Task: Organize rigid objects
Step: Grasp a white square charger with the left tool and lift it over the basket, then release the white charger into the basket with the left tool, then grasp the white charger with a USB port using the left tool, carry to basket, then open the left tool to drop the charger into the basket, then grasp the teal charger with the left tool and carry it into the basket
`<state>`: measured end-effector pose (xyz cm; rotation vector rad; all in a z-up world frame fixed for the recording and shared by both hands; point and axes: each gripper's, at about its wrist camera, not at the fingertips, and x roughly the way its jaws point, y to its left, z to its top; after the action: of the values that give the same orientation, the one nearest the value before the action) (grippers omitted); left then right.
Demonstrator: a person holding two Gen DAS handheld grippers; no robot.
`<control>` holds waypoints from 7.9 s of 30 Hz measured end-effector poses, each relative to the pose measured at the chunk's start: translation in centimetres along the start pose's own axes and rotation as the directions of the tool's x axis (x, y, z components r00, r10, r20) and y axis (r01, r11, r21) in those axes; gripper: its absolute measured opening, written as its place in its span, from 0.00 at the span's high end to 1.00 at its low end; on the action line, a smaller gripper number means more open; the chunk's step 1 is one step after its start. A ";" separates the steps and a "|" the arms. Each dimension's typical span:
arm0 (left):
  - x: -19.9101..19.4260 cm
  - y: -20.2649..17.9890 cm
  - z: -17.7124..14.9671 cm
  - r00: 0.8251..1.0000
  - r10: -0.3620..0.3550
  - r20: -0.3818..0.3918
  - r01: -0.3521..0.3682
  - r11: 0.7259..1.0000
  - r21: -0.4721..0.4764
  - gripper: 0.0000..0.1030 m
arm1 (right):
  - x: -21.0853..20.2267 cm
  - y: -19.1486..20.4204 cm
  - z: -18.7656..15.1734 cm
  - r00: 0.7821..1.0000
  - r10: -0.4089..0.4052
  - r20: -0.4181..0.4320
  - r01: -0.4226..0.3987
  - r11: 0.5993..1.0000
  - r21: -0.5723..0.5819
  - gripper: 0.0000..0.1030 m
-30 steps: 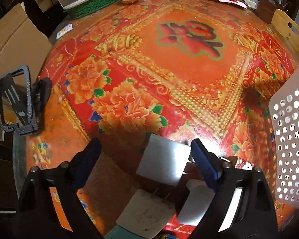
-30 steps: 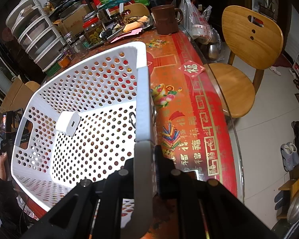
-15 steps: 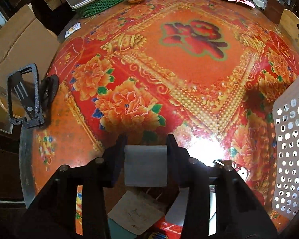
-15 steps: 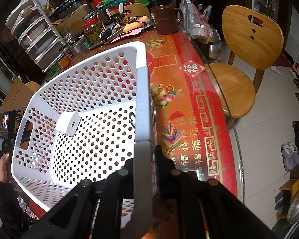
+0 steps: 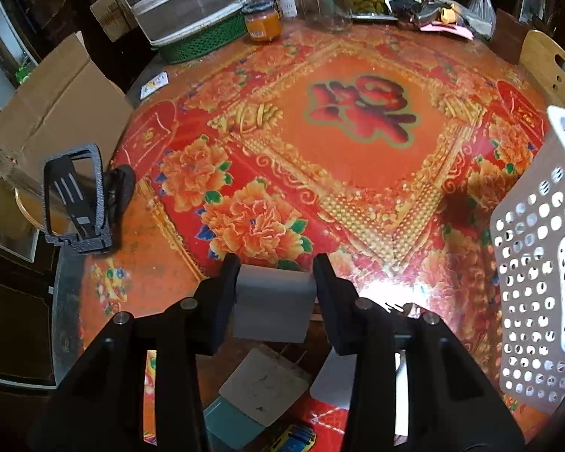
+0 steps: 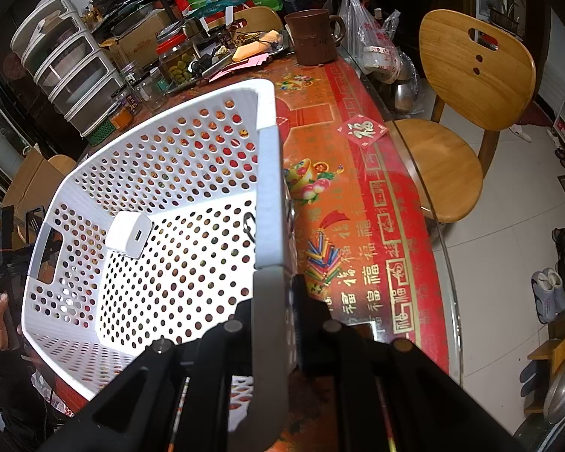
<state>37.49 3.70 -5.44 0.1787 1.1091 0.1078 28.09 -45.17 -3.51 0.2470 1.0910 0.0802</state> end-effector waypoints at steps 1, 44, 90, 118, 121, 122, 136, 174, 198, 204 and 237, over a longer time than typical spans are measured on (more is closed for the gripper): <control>-0.6 0.1 0.1 1.000 -0.002 0.009 0.002 1.000 -0.005 0.63 | 0.0 0.0 0.0 1.000 0.001 0.001 -0.001 1.000 0.001 0.91; -8.7 -27.8 -0.6 1.000 0.010 -0.024 0.001 0.915 0.404 0.63 | 0.8 0.0 0.5 1.000 0.004 -0.016 -0.004 1.000 -0.010 0.91; 0.8 1.7 -7.5 0.989 0.043 -0.144 -0.035 0.998 0.058 0.17 | 0.7 -0.2 0.5 1.000 0.000 -0.018 0.000 1.000 -0.005 0.91; -2.3 2.2 -7.1 0.997 0.049 -0.056 -0.048 0.998 0.034 0.53 | 0.8 -0.1 0.3 1.000 -0.002 -0.019 0.002 1.000 -0.010 0.91; -3.3 2.1 -6.8 0.998 0.046 -0.034 -0.045 0.998 0.033 0.54 | 0.8 -0.1 0.3 1.000 -0.003 -0.021 0.003 1.000 -0.011 0.91; -3.8 2.1 -6.7 0.999 0.045 -0.026 -0.044 0.999 0.031 0.55 | 0.8 -0.1 0.3 1.000 -0.002 -0.020 0.002 1.000 -0.010 0.91; -16.4 -3.7 -3.0 0.981 -0.016 0.195 -0.006 0.994 0.113 0.55 | 1.0 0.0 0.3 1.000 -0.004 -0.025 0.004 1.000 -0.012 0.91; -8.6 -29.4 1.4 0.995 -0.081 -0.054 0.096 0.893 0.440 0.39 | 1.2 0.2 0.3 1.000 -0.006 -0.028 0.006 1.000 -0.016 0.91; -18.3 -2.9 -4.3 0.970 0.010 0.244 -0.046 0.989 0.142 0.01 | 1.2 0.1 0.4 1.000 -0.009 -0.028 0.009 1.000 -0.018 0.91; -9.4 4.0 -9.2 0.998 0.037 0.041 -0.040 0.997 0.064 0.01 | 1.2 0.1 0.3 1.000 -0.007 -0.025 0.007 1.000 -0.014 0.91; -4.5 7.8 -9.8 0.999 -0.008 -0.032 0.004 0.992 -0.130 0.61 | 1.2 0.1 0.2 0.999 -0.012 -0.030 0.011 1.000 -0.022 0.90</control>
<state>26.70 11.40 -4.21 0.0579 1.1307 0.1777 28.86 -44.87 -4.41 0.2206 1.1208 0.0859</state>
